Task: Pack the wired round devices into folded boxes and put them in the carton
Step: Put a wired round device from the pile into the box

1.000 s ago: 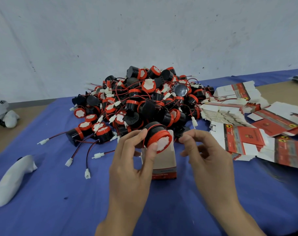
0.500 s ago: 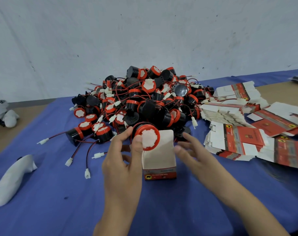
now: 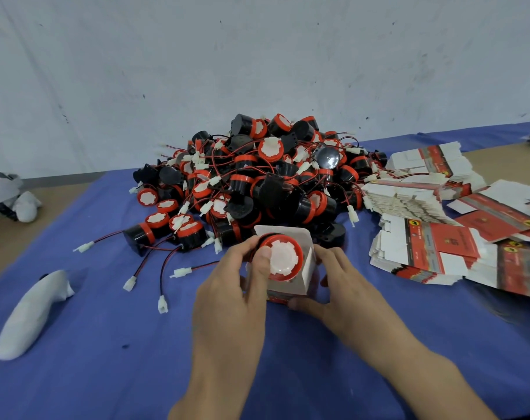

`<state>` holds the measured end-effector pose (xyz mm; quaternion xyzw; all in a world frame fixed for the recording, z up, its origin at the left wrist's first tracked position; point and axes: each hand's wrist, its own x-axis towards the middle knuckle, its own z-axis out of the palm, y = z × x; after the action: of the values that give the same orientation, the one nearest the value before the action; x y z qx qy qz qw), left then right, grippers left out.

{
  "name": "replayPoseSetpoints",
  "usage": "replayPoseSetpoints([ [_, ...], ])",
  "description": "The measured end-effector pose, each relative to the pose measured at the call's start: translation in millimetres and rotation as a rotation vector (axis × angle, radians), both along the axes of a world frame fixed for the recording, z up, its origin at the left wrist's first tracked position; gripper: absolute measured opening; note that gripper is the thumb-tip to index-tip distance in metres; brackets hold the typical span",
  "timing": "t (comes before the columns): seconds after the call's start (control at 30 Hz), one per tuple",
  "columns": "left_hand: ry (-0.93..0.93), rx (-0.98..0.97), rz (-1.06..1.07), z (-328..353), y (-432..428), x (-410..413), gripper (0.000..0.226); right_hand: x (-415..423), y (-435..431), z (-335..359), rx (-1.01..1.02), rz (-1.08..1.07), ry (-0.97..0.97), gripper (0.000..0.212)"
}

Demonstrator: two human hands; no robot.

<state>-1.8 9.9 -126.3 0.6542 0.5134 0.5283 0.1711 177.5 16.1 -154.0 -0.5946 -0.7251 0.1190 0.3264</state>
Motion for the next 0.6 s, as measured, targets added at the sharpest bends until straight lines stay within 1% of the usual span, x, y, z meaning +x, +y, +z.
replayPoseSetpoints([
  [0.07,0.01,-0.042,-0.005,-3.7,0.6,1.7,0.041,-6.8,-1.1,1.6,0.049,-0.021,-0.019,0.075],
  [0.17,-0.001,-0.075,0.003,-5.6,1.7,4.7,0.036,-15.6,-3.1,-0.3,0.117,-0.025,-0.047,0.07],
  [0.37,0.002,-0.141,-0.023,-3.9,2.2,-0.4,0.033,-14.0,-2.3,-1.4,0.095,0.021,-0.036,0.074],
  [0.5,0.086,-0.211,-0.019,-4.7,3.3,-2.0,0.022,-12.3,-4.0,0.3,0.114,0.056,-0.099,0.074],
  [0.6,0.218,-0.254,-0.015,-6.9,4.3,2.4,0.029,-13.7,-4.5,-0.9,0.103,0.071,-0.122,0.074],
])
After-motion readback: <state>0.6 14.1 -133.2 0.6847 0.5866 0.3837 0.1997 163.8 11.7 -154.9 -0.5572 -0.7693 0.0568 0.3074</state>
